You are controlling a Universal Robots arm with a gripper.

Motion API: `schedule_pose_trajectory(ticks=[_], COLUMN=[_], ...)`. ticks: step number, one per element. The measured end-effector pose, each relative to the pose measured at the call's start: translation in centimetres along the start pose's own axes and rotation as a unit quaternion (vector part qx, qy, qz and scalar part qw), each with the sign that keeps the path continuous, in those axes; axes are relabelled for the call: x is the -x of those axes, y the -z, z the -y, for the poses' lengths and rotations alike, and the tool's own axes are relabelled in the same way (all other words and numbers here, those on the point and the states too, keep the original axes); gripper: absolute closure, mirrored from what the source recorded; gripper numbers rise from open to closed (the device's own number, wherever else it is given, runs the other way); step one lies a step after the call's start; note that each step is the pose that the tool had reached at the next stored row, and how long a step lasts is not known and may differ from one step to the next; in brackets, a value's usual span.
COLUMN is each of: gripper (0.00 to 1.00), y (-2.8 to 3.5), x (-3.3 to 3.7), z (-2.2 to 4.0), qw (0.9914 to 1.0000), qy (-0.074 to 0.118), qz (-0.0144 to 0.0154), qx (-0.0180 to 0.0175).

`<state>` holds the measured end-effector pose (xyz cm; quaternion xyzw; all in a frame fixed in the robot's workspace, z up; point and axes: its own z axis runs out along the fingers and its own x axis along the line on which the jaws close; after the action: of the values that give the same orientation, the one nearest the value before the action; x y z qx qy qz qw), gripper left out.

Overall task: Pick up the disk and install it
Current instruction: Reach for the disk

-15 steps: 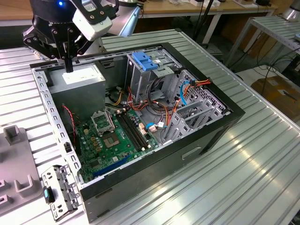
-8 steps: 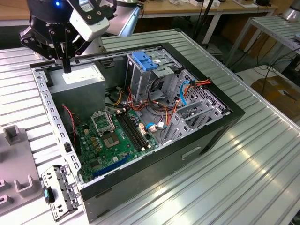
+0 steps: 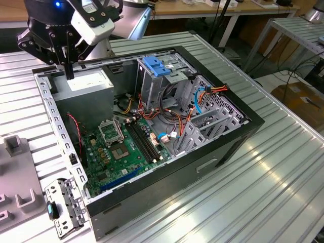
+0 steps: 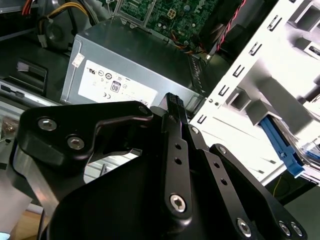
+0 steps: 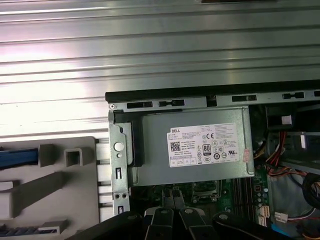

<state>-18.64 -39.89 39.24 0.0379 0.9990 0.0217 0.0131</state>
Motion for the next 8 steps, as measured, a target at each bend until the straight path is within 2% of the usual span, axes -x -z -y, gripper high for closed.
schedule_pose_trajectory(ticks=[8], gripper=[0.89], y=[0.0], x=[-0.49], z=[0.04], qw=[1.0], qy=[0.0], qz=[0.0], qx=[0.0])
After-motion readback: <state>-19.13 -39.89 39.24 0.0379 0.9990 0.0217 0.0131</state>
